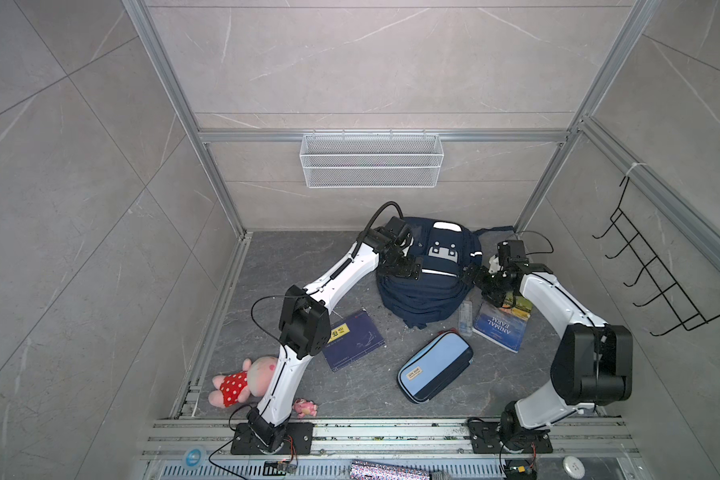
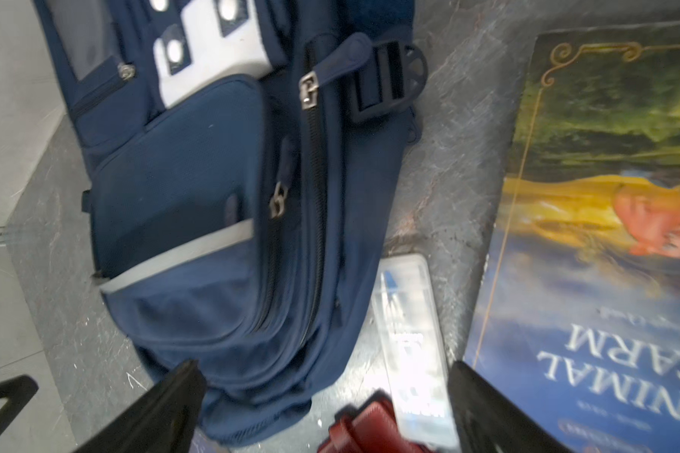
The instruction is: Pack the student bag
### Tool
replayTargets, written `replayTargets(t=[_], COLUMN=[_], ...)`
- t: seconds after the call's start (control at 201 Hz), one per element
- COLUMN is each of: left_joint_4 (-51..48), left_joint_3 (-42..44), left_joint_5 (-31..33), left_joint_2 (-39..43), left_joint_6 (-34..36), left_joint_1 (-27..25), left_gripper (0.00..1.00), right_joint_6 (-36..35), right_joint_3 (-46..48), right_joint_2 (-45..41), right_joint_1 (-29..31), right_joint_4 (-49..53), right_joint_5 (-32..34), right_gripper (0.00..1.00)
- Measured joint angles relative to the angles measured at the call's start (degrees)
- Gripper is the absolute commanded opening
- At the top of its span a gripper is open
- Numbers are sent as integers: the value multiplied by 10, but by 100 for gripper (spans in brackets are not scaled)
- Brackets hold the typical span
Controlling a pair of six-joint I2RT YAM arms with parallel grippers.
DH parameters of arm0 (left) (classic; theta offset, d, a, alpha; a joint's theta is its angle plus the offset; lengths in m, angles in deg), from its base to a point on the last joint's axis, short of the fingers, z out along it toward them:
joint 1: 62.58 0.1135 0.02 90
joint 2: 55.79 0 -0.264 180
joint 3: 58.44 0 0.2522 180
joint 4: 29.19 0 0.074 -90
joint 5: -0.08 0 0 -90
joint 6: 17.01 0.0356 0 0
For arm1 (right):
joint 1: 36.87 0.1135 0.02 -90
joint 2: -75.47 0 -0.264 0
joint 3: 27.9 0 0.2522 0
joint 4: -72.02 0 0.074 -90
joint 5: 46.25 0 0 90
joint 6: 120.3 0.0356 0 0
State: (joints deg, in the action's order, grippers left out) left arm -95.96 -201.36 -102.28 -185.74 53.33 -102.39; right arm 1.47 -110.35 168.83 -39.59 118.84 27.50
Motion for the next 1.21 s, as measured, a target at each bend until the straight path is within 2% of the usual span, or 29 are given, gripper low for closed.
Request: replayTargets(t=[0.179,0.428,0.637,0.802,0.966,1.021,1.145,1.21], left_joint_4=[-9,-4,59,125,139,139,135,125], left_joint_3=[-52,-47,49,181,295,320,356,362], left_joint_5=[-16,-19,-34,-32,-12,-2,23,46], left_joint_2=[-57,-103,-96,-22,52,71,104,121], left_joint_6=[-8,-10,-25,-47,-76,-84,-92,-85], left_joint_1=[24,39,35,43,52,52,51,49], left_gripper=[85,82,70,66,65,67,86,96], right_joint_6=[1,-33,-72,-87,-74,-70,-56,-50], right_joint_3=[-16,-62,-86,-108,-108,-110,-119,-120], right_joint_2=[68,147,154,158,170,174,180,179], right_joint_1=[-19,-17,16,69,116,127,144,149], right_joint_4=[-45,-63,-52,-35,-40,-44,-47,-49], right_joint_5=[-43,-94,-96,-73,-71,-71,-87,-99], right_gripper=[94,83,74,68,66,66,67,71])
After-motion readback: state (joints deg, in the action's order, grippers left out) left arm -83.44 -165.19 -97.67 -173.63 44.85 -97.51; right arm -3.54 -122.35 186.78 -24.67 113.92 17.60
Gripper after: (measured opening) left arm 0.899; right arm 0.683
